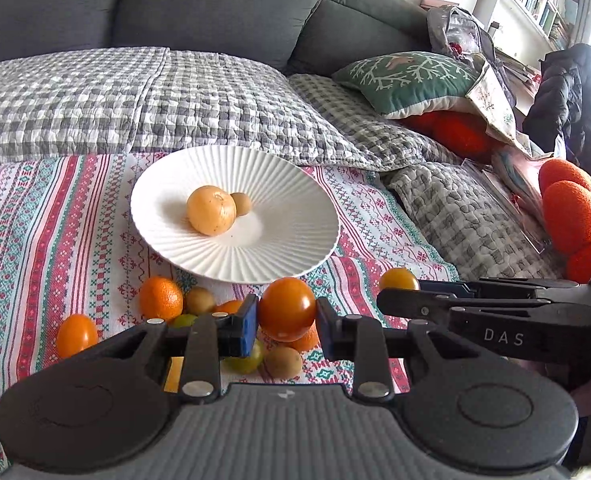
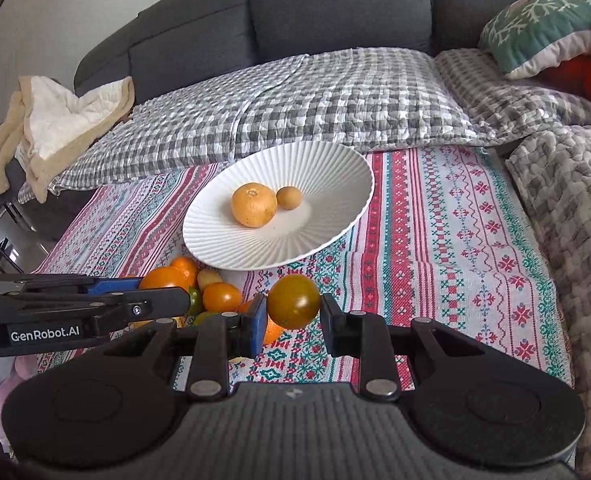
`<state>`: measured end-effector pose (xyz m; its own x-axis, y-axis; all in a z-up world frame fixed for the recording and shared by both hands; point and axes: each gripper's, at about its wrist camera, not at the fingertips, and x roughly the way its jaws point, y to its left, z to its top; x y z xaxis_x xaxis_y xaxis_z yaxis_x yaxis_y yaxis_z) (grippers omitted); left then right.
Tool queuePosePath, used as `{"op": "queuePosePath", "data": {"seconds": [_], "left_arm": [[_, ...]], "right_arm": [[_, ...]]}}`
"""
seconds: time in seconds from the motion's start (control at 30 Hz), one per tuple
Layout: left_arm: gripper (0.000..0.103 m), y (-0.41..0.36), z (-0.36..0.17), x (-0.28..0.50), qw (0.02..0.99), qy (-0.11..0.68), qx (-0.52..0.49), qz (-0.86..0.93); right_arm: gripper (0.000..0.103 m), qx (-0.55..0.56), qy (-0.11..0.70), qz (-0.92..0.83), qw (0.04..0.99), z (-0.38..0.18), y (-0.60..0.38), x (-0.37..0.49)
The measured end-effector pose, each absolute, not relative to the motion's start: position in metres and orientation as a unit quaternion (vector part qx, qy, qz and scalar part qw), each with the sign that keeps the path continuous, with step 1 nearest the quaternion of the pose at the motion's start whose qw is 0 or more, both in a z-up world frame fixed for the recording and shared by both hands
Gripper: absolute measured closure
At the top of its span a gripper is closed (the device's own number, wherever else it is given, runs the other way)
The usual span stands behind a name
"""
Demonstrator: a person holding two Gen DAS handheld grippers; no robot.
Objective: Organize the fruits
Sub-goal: 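Carry both tomatoes into the white plate and open both tools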
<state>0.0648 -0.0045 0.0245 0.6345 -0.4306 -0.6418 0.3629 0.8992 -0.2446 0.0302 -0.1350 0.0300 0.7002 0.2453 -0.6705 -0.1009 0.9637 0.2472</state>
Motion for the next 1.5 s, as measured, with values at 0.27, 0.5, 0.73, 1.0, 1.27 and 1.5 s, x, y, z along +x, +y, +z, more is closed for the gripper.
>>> {"op": "queuePosePath", "data": {"seconds": [0.27,0.5,0.73,1.0,1.27,1.5], "left_arm": [[0.069,-0.016,0.036,0.077,0.916,0.341,-0.029,-0.211],[0.069,-0.025,0.028,0.097,0.911,0.348,-0.025,-0.218],[0.069,-0.029,0.008,0.121,0.905,0.362,-0.010,-0.223],[0.069,-0.025,-0.002,0.145,0.903,0.367,-0.006,-0.223],[0.069,-0.023,-0.018,0.165,0.892,0.392,-0.007,-0.223],[0.069,-0.020,-0.019,0.172,0.893,0.395,-0.012,-0.215]], "right_arm": [[0.078,0.097,0.353,0.086,0.927,0.037,-0.148,0.036],[0.078,0.104,0.340,0.090,0.930,0.043,-0.154,0.053],[0.078,0.087,0.338,0.118,0.930,0.039,-0.152,0.078],[0.078,0.053,0.358,0.132,0.923,0.023,-0.142,0.109],[0.078,0.049,0.376,0.167,0.910,0.016,-0.141,0.138],[0.078,0.052,0.416,0.183,0.889,0.005,-0.132,0.162]]}}
